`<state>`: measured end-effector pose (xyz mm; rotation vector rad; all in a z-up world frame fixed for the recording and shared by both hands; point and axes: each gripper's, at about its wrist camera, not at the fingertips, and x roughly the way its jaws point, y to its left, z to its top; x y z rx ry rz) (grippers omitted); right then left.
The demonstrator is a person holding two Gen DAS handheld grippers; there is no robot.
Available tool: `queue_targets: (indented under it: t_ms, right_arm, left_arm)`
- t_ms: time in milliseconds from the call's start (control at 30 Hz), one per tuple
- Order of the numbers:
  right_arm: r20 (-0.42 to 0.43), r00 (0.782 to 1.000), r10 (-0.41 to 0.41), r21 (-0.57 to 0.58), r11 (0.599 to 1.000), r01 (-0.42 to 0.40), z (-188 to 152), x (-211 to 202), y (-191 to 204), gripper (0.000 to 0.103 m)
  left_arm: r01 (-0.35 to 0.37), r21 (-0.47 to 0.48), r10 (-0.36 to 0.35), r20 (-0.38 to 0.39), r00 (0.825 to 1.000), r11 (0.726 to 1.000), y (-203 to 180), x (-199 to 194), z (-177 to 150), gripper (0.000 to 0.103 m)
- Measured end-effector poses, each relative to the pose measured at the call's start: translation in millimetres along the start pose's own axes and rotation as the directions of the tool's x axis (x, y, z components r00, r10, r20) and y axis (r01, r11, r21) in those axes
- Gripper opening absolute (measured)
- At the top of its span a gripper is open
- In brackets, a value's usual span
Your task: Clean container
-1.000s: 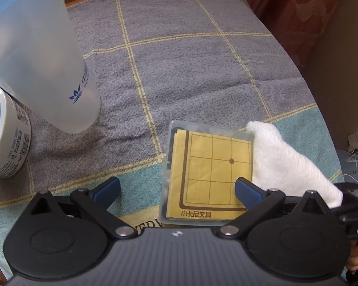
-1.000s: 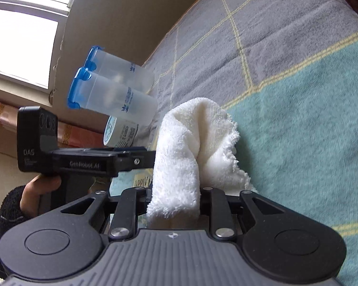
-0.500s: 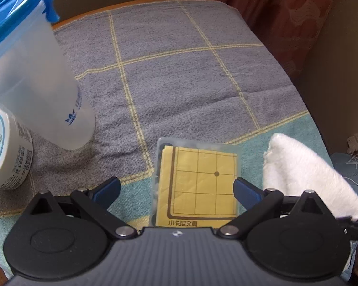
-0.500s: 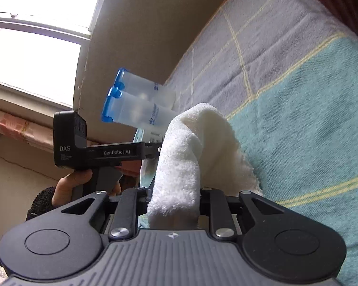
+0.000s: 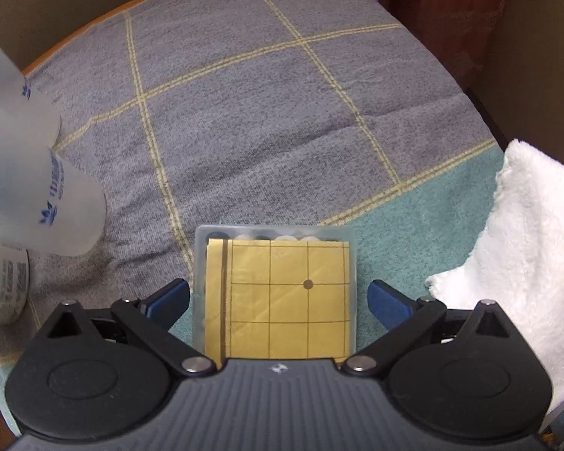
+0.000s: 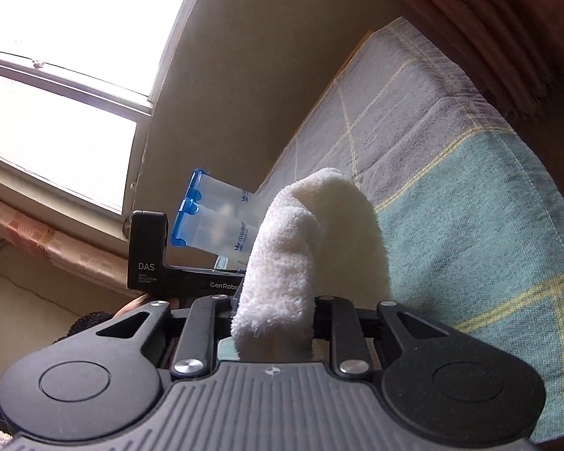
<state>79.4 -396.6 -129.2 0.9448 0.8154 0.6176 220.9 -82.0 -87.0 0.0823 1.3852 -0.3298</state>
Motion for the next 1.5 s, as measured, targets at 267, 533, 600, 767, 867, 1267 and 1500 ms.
queue_targets:
  t_ms: [267,533,600,767,867,1267,1500]
  right_arm:
    - [0.008,1.0,0.006,-0.002,1.0,-0.006,0.2,-2.8,-5.9,0.027]
    - [0.015,1.0,0.009,-0.009,1.0,-0.009,-0.9,-7.5,-5.8,0.027]
    - [0.018,1.0,0.012,-0.01,1.0,-0.012,-0.3,-7.8,-5.8,0.027]
    - [0.014,1.0,0.014,-0.01,1.0,-0.014,1.7,-5.3,-5.7,0.027]
    - [0.007,1.0,0.013,-0.01,1.0,-0.013,1.0,-4.1,-5.7,0.027]
    - [-0.008,1.0,0.022,0.012,1.0,-0.022,5.8,3.2,-14.0,0.027]
    - [-0.015,1.0,0.023,0.011,1.0,-0.023,5.3,8.7,-13.6,0.027]
  left_arm:
    - [0.075,-0.081,-0.08,-0.054,0.995,0.994,1.6,-6.4,-5.8,0.101]
    - [-0.084,0.582,-0.005,0.149,0.989,0.809,-40.4,-37.1,-30.1,0.101]
    - [-0.112,0.753,-0.015,0.16,0.987,0.648,-51.9,-39.0,-43.8,0.101]
    - [-0.146,0.94,0.007,0.151,0.988,0.307,-70.0,-25.6,-61.2,0.101]
    - [-0.09,0.959,0.012,0.09,0.996,0.27,-68.9,-17.2,-56.3,0.101]
    - [0.032,0.961,0.059,-0.05,0.997,0.274,-61.2,9.5,-38.4,0.095]
    - [-0.013,0.855,0.102,-0.047,0.994,0.518,-59.8,12.6,-26.7,0.095]
